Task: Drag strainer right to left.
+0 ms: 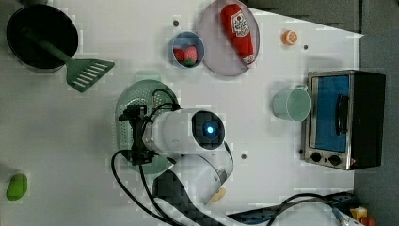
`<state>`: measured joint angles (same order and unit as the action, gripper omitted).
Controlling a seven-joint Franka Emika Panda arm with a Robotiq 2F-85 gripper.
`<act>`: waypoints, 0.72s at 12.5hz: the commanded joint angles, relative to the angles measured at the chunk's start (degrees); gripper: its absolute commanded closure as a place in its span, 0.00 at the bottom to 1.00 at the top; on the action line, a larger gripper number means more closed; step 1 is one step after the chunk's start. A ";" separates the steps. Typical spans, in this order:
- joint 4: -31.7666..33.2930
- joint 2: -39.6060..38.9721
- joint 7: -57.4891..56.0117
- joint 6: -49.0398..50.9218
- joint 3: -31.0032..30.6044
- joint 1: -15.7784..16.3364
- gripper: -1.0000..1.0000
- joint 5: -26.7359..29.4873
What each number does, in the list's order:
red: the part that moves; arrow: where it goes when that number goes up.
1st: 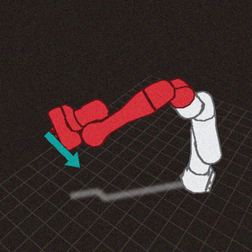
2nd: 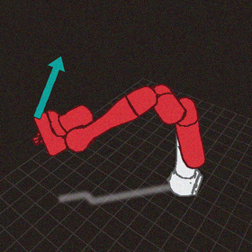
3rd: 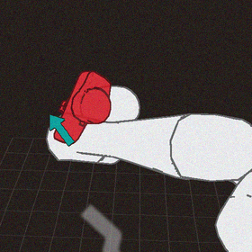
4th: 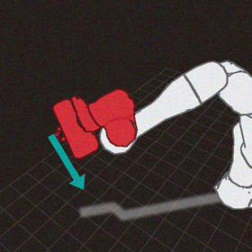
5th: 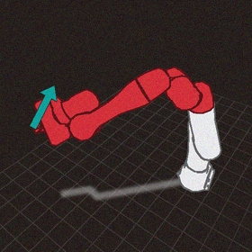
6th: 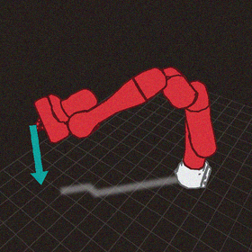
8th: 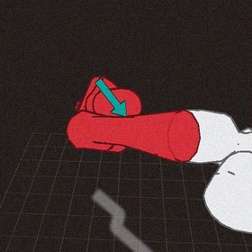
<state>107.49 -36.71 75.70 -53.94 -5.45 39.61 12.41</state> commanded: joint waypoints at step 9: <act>-0.56 35.50 -48.98 40.15 29.21 -2.24 0.00 -15.20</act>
<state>107.15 -3.90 38.05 -14.63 21.19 39.95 -1.75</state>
